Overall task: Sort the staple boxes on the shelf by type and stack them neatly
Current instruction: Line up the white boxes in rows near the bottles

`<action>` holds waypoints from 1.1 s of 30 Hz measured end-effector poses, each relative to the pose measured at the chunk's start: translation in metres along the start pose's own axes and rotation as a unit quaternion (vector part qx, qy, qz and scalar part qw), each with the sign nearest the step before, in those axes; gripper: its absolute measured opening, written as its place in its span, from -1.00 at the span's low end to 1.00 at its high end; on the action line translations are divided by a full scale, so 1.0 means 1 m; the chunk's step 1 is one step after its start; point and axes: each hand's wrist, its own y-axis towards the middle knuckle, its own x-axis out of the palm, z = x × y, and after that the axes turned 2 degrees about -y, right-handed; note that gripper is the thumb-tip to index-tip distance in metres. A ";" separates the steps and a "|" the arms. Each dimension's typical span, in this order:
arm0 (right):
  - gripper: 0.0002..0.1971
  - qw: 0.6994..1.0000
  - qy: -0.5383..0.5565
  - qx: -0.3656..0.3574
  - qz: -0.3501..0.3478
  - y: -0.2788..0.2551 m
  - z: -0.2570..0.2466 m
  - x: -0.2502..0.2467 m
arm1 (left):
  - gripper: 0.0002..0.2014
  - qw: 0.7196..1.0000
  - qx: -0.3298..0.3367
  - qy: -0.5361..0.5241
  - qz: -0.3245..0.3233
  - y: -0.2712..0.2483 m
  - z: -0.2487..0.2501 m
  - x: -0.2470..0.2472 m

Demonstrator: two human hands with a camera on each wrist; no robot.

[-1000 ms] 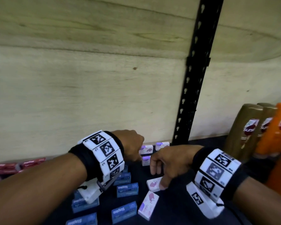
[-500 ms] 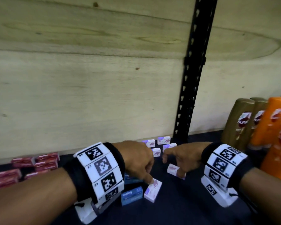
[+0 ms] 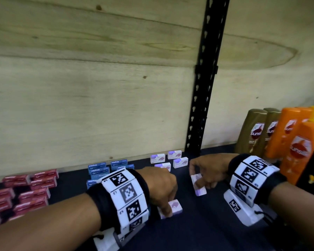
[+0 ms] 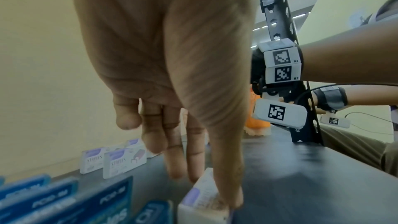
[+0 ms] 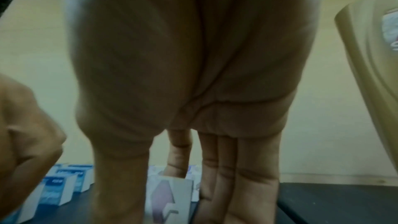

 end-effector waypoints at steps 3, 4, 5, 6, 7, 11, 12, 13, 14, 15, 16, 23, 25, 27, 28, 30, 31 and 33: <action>-0.72 0.999 0.031 0.008 0.014 -0.002 0.007 -0.006 | -0.67 0.998 0.007 -0.061 -0.011 0.003 0.001 0.001; -0.74 0.999 0.044 0.007 0.021 -0.002 0.008 -0.008 | -0.66 0.997 0.009 -0.075 -0.014 0.004 0.001 0.000; -0.76 0.998 0.054 0.006 0.026 -0.002 0.009 -0.009 | -0.66 0.996 0.010 -0.086 -0.016 0.005 0.001 0.000; -0.78 0.998 0.057 0.004 0.029 -0.002 0.009 -0.009 | -0.64 0.996 0.011 -0.092 -0.017 0.006 0.001 0.001; -0.80 0.998 0.056 0.003 0.027 -0.002 0.009 -0.009 | -0.62 0.996 0.014 -0.091 -0.017 0.007 0.001 0.002; -0.92 1.000 0.025 -0.002 0.017 0.000 0.005 -0.011 | -0.66 0.997 0.026 -0.074 -0.005 0.012 0.000 0.005; -0.91 1.000 -0.013 -0.001 0.022 0.001 0.005 -0.012 | -0.68 0.997 0.024 -0.077 -0.001 0.013 -0.002 0.004; -0.90 0.998 -0.061 0.002 0.031 0.001 0.004 -0.014 | -0.71 0.997 0.022 -0.080 0.005 0.014 -0.005 0.003; -0.90 0.994 -0.100 0.005 0.041 0.003 0.004 -0.014 | -0.73 0.996 0.019 -0.082 0.013 0.016 -0.008 0.001; -0.90 0.992 -0.120 0.008 0.048 0.004 0.004 -0.014 | -0.75 0.996 0.014 -0.082 0.021 0.018 -0.011 -0.002; -0.89 0.990 -0.127 0.008 0.052 0.008 0.004 -0.014 | -0.76 0.996 0.008 -0.078 0.030 0.020 -0.014 -0.004; -0.80 0.987 -0.134 0.017 0.083 0.028 0.002 -0.016 | -0.72 0.995 -0.054 -0.043 0.065 0.039 -0.030 -0.021; -0.81 0.986 -0.143 0.012 0.082 0.032 0.002 -0.017 | -0.70 0.995 -0.068 -0.038 0.066 0.044 -0.032 -0.023; -0.80 0.986 -0.145 0.007 0.083 0.035 0.001 -0.019 | -0.70 0.994 -0.078 -0.034 0.064 0.049 -0.033 -0.024; -0.79 0.986 -0.144 0.005 0.083 0.036 0.000 -0.020 | -0.70 0.994 -0.080 -0.033 0.063 0.052 -0.034 -0.025; -0.78 0.986 -0.144 0.001 0.080 0.036 -0.001 -0.022 | -0.69 0.994 -0.084 -0.036 0.064 0.055 -0.035 -0.026; -0.77 0.987 -0.143 0.001 0.077 0.036 -0.002 -0.022 | -0.69 0.994 -0.086 -0.037 0.063 0.057 -0.035 -0.027; -0.77 0.987 -0.143 0.000 0.074 0.036 -0.004 -0.022 | -0.68 0.994 -0.090 -0.039 0.058 0.059 -0.034 -0.026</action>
